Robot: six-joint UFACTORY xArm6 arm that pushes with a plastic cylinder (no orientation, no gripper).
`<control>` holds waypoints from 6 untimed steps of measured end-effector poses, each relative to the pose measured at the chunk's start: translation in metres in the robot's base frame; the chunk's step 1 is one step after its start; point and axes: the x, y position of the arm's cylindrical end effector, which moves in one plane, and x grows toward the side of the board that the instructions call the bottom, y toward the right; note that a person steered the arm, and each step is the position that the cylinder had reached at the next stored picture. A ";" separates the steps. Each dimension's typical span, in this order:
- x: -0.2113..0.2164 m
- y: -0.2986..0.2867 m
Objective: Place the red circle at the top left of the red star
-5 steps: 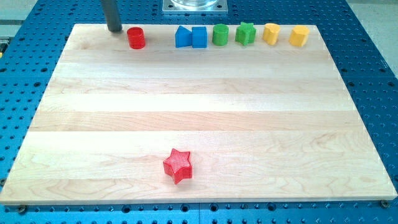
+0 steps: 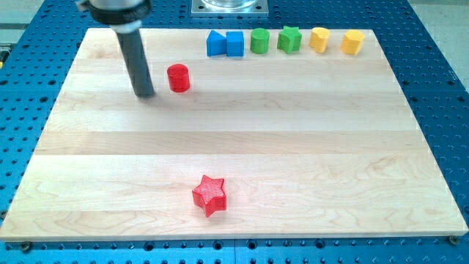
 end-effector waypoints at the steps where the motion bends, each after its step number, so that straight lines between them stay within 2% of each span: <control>1: -0.047 0.044; 3: 0.116 0.102; 5: 0.167 0.102; 6: 0.154 0.099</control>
